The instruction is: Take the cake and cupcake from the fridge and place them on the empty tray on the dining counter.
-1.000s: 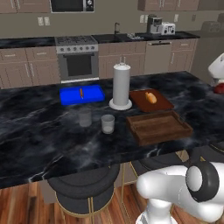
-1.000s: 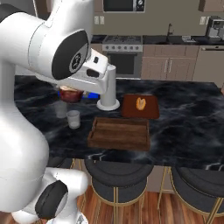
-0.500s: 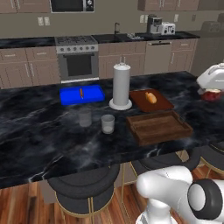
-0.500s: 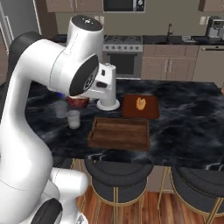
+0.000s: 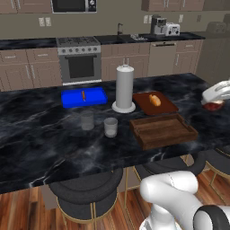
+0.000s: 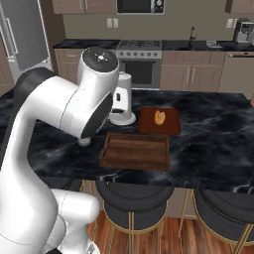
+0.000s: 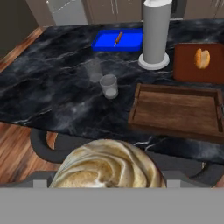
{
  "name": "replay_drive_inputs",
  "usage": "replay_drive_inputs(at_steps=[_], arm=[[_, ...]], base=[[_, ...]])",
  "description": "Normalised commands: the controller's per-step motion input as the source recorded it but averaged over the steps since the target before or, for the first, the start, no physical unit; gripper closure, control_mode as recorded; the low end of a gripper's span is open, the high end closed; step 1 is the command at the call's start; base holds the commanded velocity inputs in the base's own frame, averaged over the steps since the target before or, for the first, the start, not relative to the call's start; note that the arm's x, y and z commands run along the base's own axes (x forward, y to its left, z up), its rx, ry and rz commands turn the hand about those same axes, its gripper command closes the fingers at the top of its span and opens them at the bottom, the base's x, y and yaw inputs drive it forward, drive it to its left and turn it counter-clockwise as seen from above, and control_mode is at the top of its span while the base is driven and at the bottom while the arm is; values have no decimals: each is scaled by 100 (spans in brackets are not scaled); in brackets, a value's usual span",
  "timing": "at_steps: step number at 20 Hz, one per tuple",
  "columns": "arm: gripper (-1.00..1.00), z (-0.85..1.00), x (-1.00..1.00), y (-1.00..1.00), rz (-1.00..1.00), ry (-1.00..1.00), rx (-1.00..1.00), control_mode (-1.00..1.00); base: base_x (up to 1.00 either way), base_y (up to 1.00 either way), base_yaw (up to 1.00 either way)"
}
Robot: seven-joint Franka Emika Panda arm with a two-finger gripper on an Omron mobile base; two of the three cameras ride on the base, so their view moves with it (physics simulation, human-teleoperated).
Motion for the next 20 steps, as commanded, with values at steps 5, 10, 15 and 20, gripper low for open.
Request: replay_drive_inputs(at_steps=[5,10,15,20], arm=[[100,-26,9,0,5,-15,0,-100],[100,-27,39,0,2,-3,0,-100],[100,-24,56,0,1,0,0,-100],[100,-18,56,0,1,3,0,-100]], base=[[0,0,0],[0,0,0],[0,0,0],[0,0,0]])
